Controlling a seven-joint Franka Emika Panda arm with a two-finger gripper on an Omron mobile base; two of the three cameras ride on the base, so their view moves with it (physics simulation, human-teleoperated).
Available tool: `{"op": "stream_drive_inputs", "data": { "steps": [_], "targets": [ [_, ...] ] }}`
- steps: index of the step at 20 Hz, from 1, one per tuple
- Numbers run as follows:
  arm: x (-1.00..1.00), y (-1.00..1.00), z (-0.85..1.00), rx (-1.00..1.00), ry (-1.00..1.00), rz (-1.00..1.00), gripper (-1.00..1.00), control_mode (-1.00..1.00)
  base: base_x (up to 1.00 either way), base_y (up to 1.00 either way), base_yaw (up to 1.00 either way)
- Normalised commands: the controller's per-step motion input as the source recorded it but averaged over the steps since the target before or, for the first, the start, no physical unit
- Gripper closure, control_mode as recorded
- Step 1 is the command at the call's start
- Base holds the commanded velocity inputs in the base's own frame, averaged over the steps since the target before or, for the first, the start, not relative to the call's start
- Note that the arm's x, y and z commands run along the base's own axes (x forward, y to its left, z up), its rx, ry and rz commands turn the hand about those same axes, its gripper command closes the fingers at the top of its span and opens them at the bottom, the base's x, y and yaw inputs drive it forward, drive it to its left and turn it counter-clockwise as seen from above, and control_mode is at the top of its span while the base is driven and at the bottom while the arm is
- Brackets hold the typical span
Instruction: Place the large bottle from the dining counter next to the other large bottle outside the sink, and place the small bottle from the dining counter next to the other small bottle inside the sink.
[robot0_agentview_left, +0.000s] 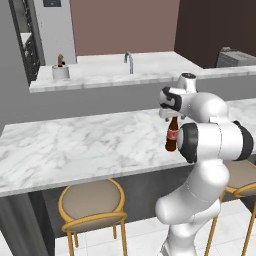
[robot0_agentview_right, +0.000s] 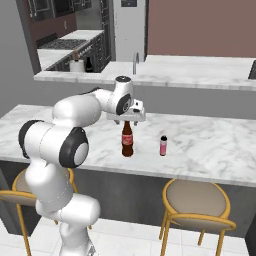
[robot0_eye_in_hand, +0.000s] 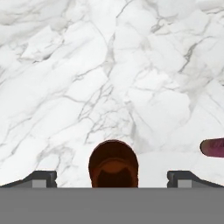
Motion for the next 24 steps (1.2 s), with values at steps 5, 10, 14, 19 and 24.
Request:
{"op": "stream_drive_inputs", "data": {
  "steps": [5,10,14,19,24],
  "targets": [
    [0.0,0.0,-0.15,0.0,0.0,0.0,-1.0,-1.0,0.0,0.0,0.0],
    [0.0,0.0,-0.09,0.0,0.0,0.0,-1.0,-1.0,0.0,0.0,0.0],
    [0.03,0.0,-0.05,0.0,0.01,0.0,-1.0,-1.0,0.0,0.0,0.0],
    [0.08,0.0,0.0,0.0,0.02,0.0,-1.0,-1.0,0.0,0.0,0.0],
    [0.02,0.0,0.0,0.0,0.0,0.0,-1.0,-1.0,0.0,0.0,0.0]
  ]
}}
